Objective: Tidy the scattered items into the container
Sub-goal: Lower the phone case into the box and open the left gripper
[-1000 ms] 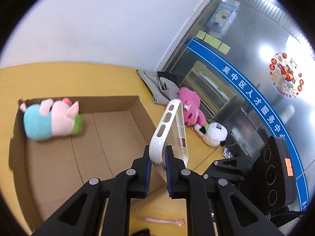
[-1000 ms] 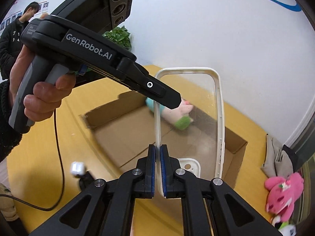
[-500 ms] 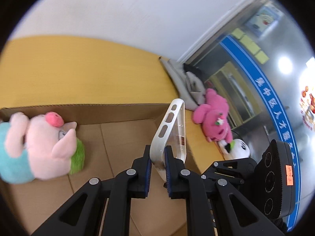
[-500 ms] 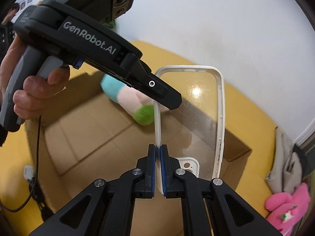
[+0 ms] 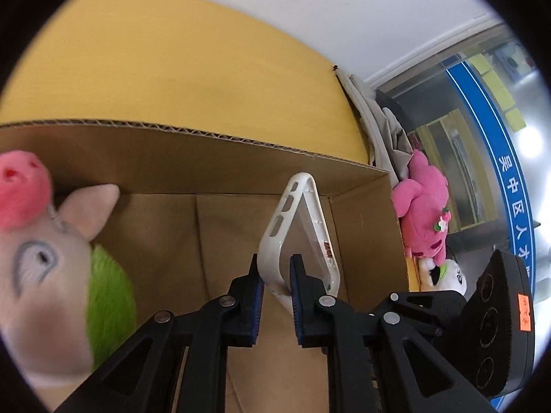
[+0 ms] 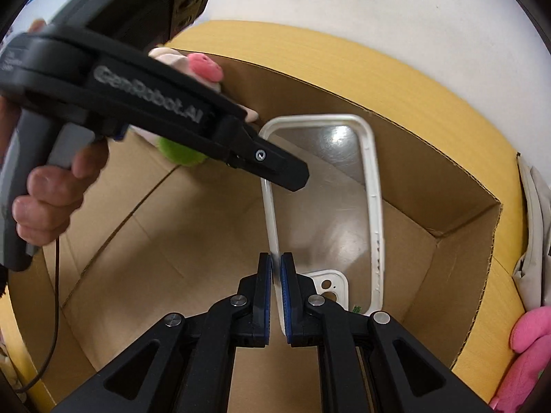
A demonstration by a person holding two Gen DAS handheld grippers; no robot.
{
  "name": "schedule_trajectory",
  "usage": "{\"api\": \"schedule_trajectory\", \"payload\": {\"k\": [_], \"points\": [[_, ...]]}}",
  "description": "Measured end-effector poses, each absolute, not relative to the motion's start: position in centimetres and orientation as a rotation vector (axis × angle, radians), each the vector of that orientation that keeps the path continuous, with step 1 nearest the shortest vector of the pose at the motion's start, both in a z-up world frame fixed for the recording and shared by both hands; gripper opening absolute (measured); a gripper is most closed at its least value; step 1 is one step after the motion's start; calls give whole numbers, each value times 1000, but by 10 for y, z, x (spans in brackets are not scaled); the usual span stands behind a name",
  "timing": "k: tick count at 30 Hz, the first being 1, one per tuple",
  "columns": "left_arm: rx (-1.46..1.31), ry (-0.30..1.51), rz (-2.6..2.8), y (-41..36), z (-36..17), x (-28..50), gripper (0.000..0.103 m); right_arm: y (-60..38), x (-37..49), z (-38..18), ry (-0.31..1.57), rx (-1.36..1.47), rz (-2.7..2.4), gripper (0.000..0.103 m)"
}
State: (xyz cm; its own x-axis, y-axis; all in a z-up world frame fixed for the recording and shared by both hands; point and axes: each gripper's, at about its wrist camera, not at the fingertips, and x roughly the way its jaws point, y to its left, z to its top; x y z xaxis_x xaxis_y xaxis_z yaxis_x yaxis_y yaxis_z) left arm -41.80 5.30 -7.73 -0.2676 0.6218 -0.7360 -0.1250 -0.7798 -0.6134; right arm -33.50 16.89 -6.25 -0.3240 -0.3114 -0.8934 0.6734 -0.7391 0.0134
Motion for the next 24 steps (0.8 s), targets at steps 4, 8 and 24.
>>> {"api": "schedule_trajectory", "payload": {"k": [4, 8, 24], "points": [[-1539, -605, 2098, 54, -88, -421, 17, 168, -340, -66, 495, 1343, -2089, 6], [-1547, -580, 2110, 56, -92, -423, 20, 165, -343, -69, 510, 1381, -2083, 6], [-1533, -492, 2168, 63, -83, -418, 35, 166, -335, -63, 541, 1401, -2093, 16]]}}
